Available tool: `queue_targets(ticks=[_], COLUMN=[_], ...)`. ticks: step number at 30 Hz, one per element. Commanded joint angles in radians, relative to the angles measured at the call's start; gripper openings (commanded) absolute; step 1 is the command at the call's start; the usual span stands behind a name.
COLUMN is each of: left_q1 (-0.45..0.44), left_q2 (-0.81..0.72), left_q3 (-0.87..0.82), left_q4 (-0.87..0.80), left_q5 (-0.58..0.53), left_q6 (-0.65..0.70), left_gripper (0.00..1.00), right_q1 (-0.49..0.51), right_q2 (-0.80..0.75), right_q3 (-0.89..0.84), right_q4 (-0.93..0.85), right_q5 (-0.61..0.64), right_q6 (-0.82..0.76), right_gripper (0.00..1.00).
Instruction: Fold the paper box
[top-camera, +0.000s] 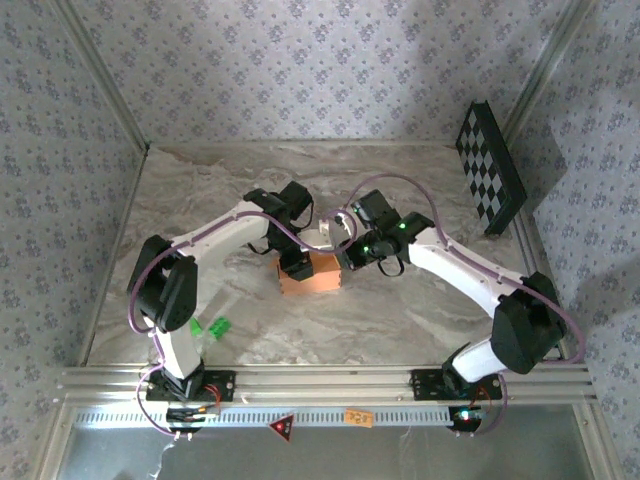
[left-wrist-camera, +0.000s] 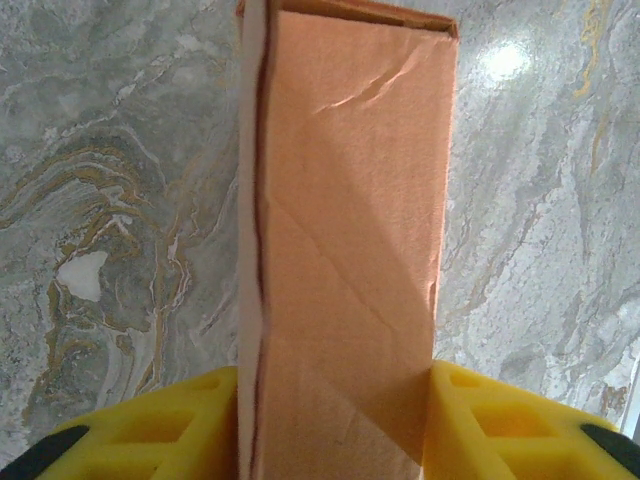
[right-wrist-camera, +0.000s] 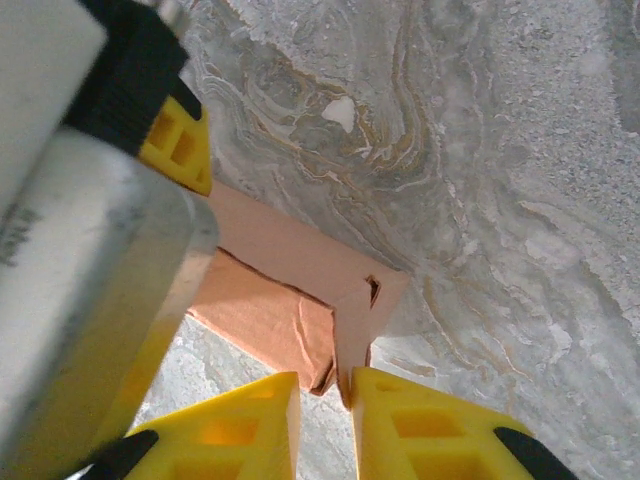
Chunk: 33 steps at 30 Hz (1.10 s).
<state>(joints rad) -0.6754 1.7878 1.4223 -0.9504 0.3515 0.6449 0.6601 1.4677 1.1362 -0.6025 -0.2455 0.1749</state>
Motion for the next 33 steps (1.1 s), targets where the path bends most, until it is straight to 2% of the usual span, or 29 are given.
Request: queue_targets(ticks=[1, 8, 21, 25, 30, 33], left_q1=[-0.009, -0.009, -0.009, -0.010, -0.010, -0.009], left_q2=[-0.022, -0.022, -0.022, -0.024, -0.025, -0.028], left_q3=[0.012, 0.009, 0.006, 0.003, 0.000, -0.003], left_q4=[-0.026, -0.022, -0.014, -0.016, -0.010, -0.007], left_q5=[0.027, 0.027, 0.035, 0.033, 0.034, 0.038], left_q6=[0.010, 0.003, -0.008, -0.009, -0.007, -0.004], left_gripper=[0.44, 0.44, 0.44, 0.44, 0.44, 0.44], right_q1=[0.006, 0.024, 0.087, 0.086, 0.043, 0.010], right_q2=[-0.017, -0.061, -0.109, -0.147, -0.215, -0.260], right_q3=[-0.010, -0.044, -0.127, -0.133, -0.189, -0.272], right_q4=[0.035, 0.071, 0.176, 0.167, 0.218, 0.334], right_q5=[0.021, 0.049, 0.150, 0.165, 0.043, -0.038], right_q6=[0.024, 0.082, 0.202, 0.179, 0.055, -0.037], right_gripper=[0.20, 0.14, 0.12, 0.18, 0.32, 0.35])
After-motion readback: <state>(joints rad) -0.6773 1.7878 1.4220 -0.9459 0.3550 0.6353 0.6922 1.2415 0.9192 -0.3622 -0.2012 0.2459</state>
